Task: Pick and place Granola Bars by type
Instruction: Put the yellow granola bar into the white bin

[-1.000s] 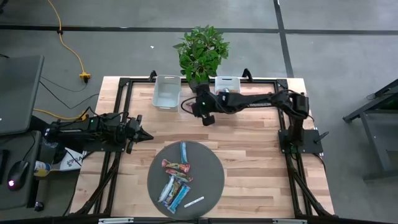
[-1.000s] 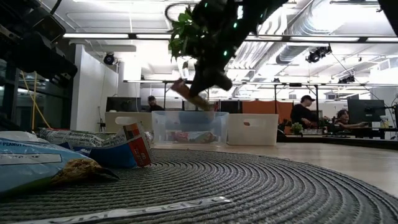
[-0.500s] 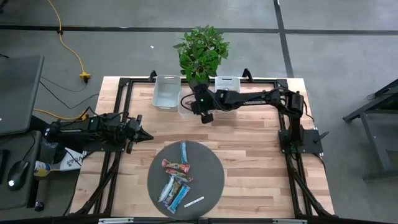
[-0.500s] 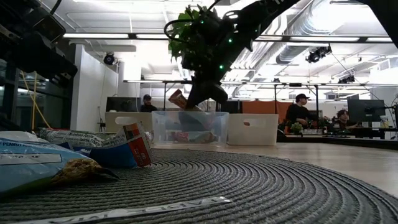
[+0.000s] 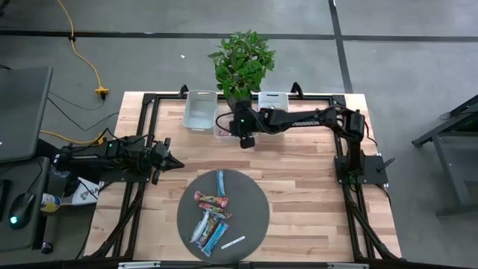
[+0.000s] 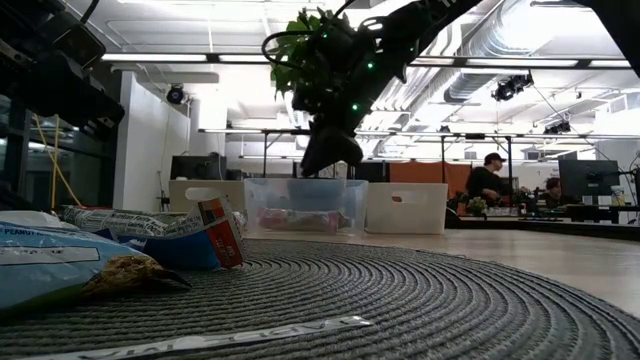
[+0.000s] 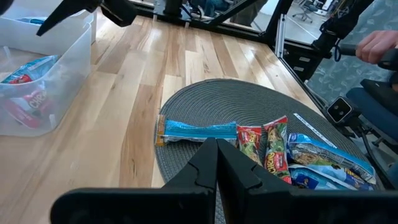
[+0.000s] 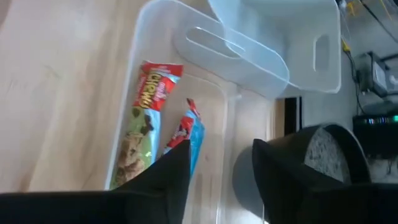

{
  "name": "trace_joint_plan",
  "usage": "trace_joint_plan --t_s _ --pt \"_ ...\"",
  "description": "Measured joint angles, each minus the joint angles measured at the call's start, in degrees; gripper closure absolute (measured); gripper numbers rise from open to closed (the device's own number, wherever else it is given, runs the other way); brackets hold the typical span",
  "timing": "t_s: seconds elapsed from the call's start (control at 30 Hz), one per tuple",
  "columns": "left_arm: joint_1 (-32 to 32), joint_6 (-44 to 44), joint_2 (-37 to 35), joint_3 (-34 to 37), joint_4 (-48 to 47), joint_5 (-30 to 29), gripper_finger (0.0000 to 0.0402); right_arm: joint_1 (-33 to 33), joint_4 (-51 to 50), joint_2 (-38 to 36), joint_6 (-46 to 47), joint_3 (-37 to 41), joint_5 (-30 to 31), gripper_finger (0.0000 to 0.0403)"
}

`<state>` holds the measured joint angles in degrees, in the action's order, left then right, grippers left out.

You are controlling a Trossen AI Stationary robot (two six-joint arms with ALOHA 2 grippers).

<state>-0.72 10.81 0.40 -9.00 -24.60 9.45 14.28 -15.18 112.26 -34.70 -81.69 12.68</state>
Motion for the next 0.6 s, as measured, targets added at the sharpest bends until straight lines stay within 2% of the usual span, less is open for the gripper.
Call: trace_joint_plan --t_s 0.17,0.3,0.37,0.5,0.6 --pt "-0.01 0.0 0.0 -0.01 -0.02 -0.02 0.0401 -2.02 -1.44 -0.87 8.02 -1.57 2.59 0.0234" --pt "0.01 -0.01 -0.02 0.0 0.01 -0.02 0.0401 -4.2 -3.67 -1.23 23.81 -5.09 1.52 0.0234" --pt "-0.01 0.0 0.0 0.01 0.0 0.01 0.0401 -5.3 -3.67 -1.26 33.95 -6.38 -1.14 0.0235" --pt "0.0 -0.01 0.0 0.0 0.0 0.02 0.0401 -7.45 -2.48 -1.26 52.52 -7.3 -10.95 0.0233" --pt "0.01 0.0 0.0 0.0 0.0 0.0 0.0401 -9.14 -1.66 -1.26 60.7 -7.3 -15.98 0.0234"
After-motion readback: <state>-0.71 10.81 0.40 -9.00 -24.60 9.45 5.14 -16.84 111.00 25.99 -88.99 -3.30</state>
